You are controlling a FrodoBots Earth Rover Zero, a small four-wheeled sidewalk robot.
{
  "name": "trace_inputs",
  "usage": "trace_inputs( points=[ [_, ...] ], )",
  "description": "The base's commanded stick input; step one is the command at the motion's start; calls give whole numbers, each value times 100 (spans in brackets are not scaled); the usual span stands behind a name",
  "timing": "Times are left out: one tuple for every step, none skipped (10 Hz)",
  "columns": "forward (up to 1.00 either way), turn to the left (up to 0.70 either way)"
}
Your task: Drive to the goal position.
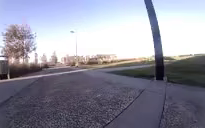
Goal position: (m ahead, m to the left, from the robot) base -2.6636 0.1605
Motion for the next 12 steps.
trace_inputs(
  points=[
    [70,0],
    [70,0],
    [70,0],
    [70,0],
    [70,0],
    [70,0],
    [70,0],
    [70,0],
    [70,0],
    [70,0],
    [70,4],
    [70,7]
  ],
)
